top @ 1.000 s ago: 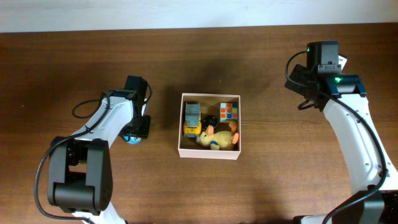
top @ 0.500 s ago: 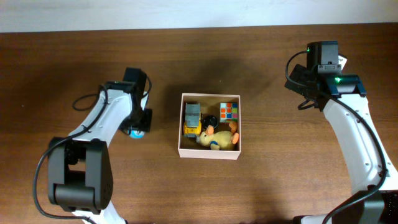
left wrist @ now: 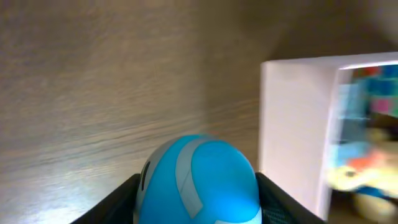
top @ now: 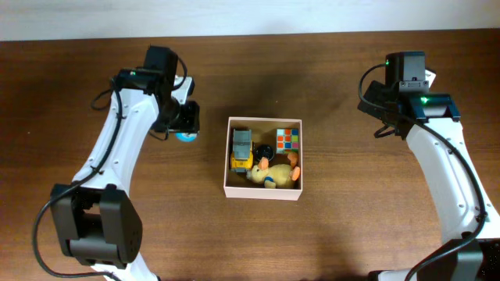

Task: Pack container
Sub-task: 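Lift the ball with the left gripper and lower it into the box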

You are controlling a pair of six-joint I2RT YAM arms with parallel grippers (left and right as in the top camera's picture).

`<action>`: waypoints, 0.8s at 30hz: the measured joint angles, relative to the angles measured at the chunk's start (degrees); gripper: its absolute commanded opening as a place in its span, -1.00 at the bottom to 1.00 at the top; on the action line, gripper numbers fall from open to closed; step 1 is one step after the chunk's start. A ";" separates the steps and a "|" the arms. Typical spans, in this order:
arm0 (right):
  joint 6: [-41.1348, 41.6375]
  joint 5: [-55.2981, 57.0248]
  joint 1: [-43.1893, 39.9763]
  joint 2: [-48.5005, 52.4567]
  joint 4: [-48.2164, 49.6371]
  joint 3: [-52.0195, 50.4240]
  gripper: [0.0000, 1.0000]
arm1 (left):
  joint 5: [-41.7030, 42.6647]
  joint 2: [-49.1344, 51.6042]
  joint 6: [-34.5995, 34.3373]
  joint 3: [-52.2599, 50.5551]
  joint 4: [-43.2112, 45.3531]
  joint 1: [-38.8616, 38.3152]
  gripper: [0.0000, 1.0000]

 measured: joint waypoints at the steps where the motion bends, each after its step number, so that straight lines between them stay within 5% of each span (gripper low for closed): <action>1: 0.00 -0.02 0.00 0.00 0.00 0.00 0.98 | 0.94 0.00 0.00 0.83 -0.52 -0.35 0.09; 24: 0.02 -0.02 0.00 0.00 0.00 0.00 0.97 | 10.08 -0.02 2.32 3.72 -11.58 -15.47 0.09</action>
